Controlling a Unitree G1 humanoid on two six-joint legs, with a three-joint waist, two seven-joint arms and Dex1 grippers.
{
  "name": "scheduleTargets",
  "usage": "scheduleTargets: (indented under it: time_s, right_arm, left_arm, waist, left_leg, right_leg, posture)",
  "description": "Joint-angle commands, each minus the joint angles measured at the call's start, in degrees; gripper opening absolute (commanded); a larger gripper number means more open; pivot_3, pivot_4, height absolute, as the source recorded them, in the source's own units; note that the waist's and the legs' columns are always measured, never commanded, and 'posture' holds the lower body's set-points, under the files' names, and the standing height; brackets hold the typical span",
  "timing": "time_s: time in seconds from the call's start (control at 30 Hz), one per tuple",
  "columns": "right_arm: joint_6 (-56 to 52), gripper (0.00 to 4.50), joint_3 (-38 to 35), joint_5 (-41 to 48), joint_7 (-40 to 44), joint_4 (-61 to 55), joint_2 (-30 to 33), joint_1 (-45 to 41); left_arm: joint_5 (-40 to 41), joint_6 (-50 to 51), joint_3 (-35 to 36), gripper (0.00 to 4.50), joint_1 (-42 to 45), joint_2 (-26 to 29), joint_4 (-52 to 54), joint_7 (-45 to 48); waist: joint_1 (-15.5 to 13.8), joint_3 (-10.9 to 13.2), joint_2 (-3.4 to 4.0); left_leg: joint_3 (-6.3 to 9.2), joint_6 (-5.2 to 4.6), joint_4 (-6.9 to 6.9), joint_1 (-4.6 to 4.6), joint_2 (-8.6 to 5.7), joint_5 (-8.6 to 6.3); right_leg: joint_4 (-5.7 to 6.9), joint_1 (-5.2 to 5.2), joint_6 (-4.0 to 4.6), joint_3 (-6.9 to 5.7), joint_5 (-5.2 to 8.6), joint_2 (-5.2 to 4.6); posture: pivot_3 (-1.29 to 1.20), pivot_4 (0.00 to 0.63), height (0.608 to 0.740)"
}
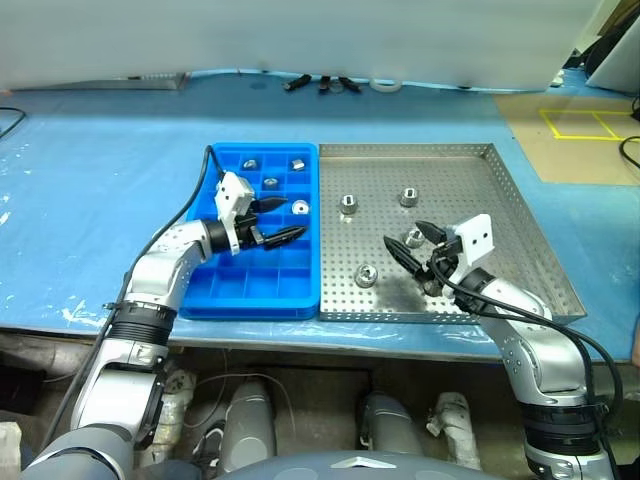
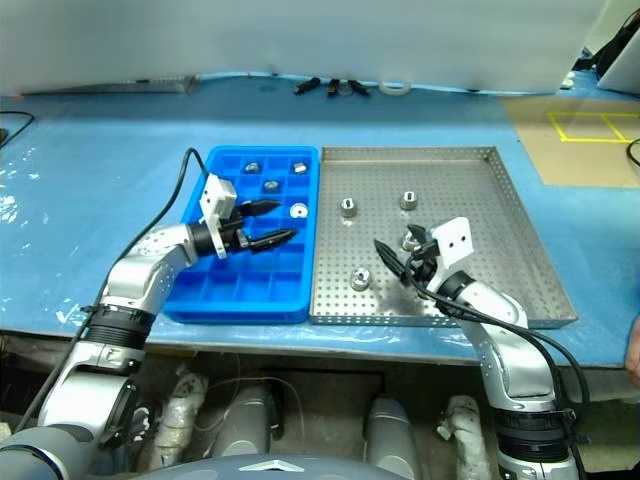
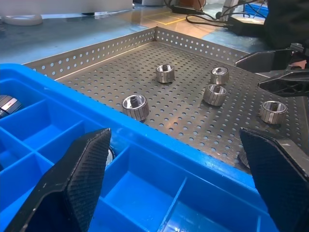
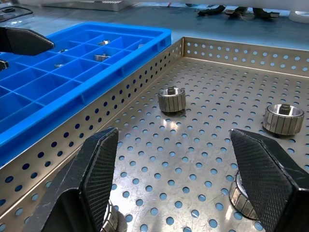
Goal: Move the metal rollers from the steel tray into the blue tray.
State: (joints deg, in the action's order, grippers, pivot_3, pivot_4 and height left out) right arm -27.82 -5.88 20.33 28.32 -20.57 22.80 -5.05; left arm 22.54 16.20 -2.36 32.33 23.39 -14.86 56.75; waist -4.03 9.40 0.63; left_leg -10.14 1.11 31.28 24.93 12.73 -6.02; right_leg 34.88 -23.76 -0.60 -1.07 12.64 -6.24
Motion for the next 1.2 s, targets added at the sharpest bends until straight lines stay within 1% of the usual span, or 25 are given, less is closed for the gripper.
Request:
scheduleTargets:
  time_s: [0.03,0.7,1.03,1.1,1.2]
  right_arm:
    - [0.37,3.88,-0.32,0.6,-0.2,-2.56,0.35,-0.42]
    - [0.64,3.88,-0.8,0.73,-0.53,-1.88,0.78,-1.43]
    - [0.51,3.88,-1.66,1.19,0.18,-1.67,2.17,-1.53]
    - [0.46,3.88,-1.68,1.23,-0.07,-2.12,2.1,-1.2]
    - [0.92,3.88,-1.96,1.0,-1.14,-2.7,1.46,-0.3]
  left_arm:
    - [0.31,-0.54,1.32,4.5,0.84,0.38,1.81,0.07]
    - [-0.06,-1.25,1.76,4.5,1.36,-0.04,1.49,-0.45]
    - [0.5,-0.94,2.09,4.5,1.84,1.04,2.14,0.64]
    - [0.6,-0.9,2.09,4.5,2.29,1.39,1.93,1.33]
    - [0.56,-1.35,2.15,4.5,6.6,1.05,-0.88,2.4]
  waist:
    - [0.01,0.0,0.0]
    - [-0.01,0.0,0.0]
    - [-0.02,0.0,0.0]
    - [-0.02,0.0,0.0]
    - [-0.12,0.01,-0.01]
  left_leg:
    - [0.0,0.0,0.0,0.0,0.0,0.0]
    - [0.0,0.0,-0.01,0.01,0.01,0.0]
    - [0.0,0.0,-0.01,0.0,0.01,0.0]
    - [0.0,0.0,-0.01,0.01,0.01,0.0]
    - [0.0,0.0,-0.01,0.04,0.01,0.0]
  right_leg:
    - [0.0,0.0,0.0,0.0,0.0,0.0]
    - [-0.01,-0.01,0.0,0.0,0.0,0.0]
    - [-0.01,-0.01,0.0,0.0,0.0,0.0]
    - [-0.01,-0.02,0.0,0.0,0.0,0.0]
    - [-0.01,-0.04,0.0,-0.01,0.0,0.0]
  posture:
    - [-0.1,0.15,0.74]
    - [-0.08,0.15,0.74]
    - [-0.1,0.15,0.74]
    - [-0.12,0.15,0.74]
    - [-0.14,0.15,0.74]
